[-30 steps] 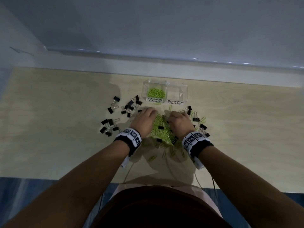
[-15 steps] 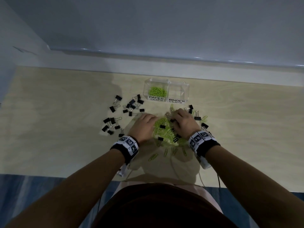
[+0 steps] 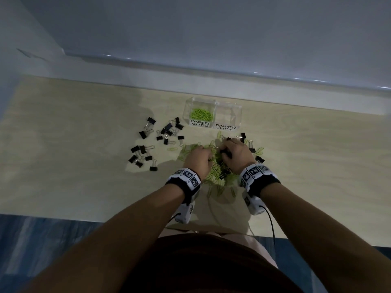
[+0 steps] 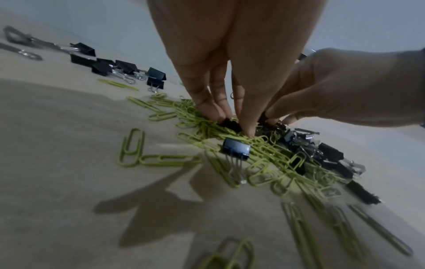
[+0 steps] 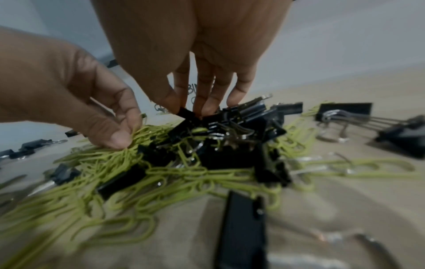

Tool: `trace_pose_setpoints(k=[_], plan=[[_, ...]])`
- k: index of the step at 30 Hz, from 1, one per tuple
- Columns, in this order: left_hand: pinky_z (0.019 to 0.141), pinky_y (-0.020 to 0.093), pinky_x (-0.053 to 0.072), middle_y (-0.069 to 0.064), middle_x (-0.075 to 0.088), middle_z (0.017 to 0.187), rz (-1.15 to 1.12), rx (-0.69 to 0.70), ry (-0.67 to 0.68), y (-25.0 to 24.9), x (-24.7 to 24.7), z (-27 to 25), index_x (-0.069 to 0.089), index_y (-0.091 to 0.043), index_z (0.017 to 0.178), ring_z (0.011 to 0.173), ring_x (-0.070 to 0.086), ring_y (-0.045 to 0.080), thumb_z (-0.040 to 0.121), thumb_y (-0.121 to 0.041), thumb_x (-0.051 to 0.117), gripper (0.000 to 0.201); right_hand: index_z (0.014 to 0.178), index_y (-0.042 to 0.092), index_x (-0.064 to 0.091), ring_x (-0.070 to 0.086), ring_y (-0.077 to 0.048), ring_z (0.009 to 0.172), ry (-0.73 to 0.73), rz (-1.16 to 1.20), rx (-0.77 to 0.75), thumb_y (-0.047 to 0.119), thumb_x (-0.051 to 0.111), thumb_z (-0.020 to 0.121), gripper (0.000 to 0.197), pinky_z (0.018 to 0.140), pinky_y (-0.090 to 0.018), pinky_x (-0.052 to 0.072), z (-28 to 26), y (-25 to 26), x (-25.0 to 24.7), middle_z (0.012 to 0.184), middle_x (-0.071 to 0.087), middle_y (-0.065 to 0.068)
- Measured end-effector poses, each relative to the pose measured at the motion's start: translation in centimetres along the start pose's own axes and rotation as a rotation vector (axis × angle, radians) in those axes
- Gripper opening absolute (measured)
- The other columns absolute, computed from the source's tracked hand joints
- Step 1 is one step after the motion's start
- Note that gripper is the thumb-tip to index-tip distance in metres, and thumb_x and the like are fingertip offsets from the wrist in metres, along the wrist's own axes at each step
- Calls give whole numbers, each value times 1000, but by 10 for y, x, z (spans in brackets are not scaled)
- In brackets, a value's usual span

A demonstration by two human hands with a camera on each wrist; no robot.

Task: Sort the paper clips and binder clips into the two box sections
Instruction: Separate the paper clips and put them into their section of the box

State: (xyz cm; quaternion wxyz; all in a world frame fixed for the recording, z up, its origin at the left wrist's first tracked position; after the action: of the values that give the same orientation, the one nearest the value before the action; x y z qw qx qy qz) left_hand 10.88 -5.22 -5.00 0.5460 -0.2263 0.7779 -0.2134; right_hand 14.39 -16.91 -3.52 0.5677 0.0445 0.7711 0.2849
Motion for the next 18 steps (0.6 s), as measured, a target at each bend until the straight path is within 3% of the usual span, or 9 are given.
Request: trace_pose_setpoints(k=[2,4,8,12,16,18], plan=[[79,35,51,7,59,100,-90,5,20,3,1,-3,63,-12,94,87,59,25,80,-9,67,15,90,7,62,58,-28,78,-46,46,5,10,61,76,14,72,-32,47,-7,-4,-9,88,60,-10],[78,35,52,6,59,98,-130,30,44,4,1,-7,63,-14,95,85,59,22,78,-2,65,21,87,6,62,59,-26,74,-128,113,13,10,62,76,11,70,-31,50,-14,-9,-20,83,63,-9],[81,36,52,7,57,100,-124,97,102,5,1,-13,60,-15,102,88,57,21,78,4,62,30,87,12,65,63,-13,76,-209,368,186,10,65,81,7,73,-21,50,-29,-36,-32,82,69,-1],[78,30,52,3,60,98,-185,85,132,9,-2,-18,59,-17,107,89,59,18,82,1,63,31,85,10,67,66,-13,76,-217,624,336,10,65,84,3,71,-23,53,-41,-58,-35,84,71,-4],[76,25,51,-4,60,93,-231,40,-1,25,-32,-20,58,-17,109,83,58,11,85,-5,60,27,79,15,67,63,-9,61,-298,653,464,17,68,83,5,50,-20,50,-52,-81,-43,77,69,-2],[79,27,51,-2,63,97,-204,-12,-99,49,-54,-15,57,-17,109,86,59,12,86,-5,59,26,80,12,68,65,-17,67,-353,528,532,18,69,81,6,57,-26,54,-54,-97,-49,78,70,-4]])
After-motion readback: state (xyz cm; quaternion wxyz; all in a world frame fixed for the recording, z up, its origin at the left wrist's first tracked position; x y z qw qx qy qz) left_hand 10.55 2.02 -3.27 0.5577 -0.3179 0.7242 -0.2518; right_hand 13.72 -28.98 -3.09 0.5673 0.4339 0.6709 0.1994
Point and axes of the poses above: each hand's wrist, its own z-axis towards the middle knuckle, its own x-axis out of the palm, y = z × x, the point moved 8 cm from there along z, towards the middle knuckle
